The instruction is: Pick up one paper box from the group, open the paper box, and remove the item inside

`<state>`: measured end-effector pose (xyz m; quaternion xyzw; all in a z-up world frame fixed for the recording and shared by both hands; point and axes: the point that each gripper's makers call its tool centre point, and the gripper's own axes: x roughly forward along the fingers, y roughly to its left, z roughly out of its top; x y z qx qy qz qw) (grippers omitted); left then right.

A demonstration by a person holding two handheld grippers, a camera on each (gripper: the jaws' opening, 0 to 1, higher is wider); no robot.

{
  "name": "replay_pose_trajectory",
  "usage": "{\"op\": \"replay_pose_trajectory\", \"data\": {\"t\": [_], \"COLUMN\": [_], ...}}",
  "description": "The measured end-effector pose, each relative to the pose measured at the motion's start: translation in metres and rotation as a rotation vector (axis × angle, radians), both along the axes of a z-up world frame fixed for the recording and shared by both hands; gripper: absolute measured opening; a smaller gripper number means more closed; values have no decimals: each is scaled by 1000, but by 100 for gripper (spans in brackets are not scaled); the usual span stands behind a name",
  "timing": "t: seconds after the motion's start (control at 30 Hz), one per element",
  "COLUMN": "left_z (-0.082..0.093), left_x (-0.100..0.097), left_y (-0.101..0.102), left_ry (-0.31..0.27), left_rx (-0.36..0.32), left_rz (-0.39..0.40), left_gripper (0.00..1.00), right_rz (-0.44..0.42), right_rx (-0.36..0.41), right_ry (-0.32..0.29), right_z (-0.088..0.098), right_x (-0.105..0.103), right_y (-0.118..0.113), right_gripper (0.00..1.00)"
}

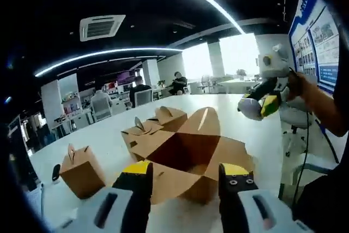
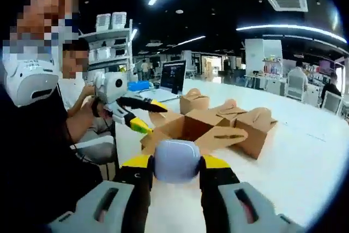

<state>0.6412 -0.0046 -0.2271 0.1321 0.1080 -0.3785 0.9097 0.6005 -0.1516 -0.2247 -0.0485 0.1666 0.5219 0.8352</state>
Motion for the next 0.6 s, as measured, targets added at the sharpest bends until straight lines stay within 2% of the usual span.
{"op": "replay_pose_trajectory", "data": {"t": [0.1,0.27,0.37,0.4,0.47,0.53,0.57,0.6], "left_z": [-1,-1,3,7,15,29,43,56], "left_x": [7,17,21,20,16,2,-4,-7], "left_y": [6,14,19,19,13,0,-6,-9], "left_ry": [-1,-2,-25,-39,-25,52,60,42], "left_rx": [5,15,42,31,-39,-196,-288,-358], "left_rz": [27,40,56,52,31,-29,-62,-83], "left_gripper": [49,49,49,49,49,49,48,47], "right_rz": [-7,13,29,36,48,71,82,93], "right_rx": [-62,-92,-147,-175,-212,-262,-298,-334], "right_ry": [23,19,32,37,46,56,50,41], "right_z": [-21,-28,-41,-46,-55,-63,-66,-69], "right_x": [6,14,16,16,16,14,13,13], "right_y": [1,3,4,3,4,4,3,2], "right_gripper": [35,35,35,35,35,35,35,35]}}
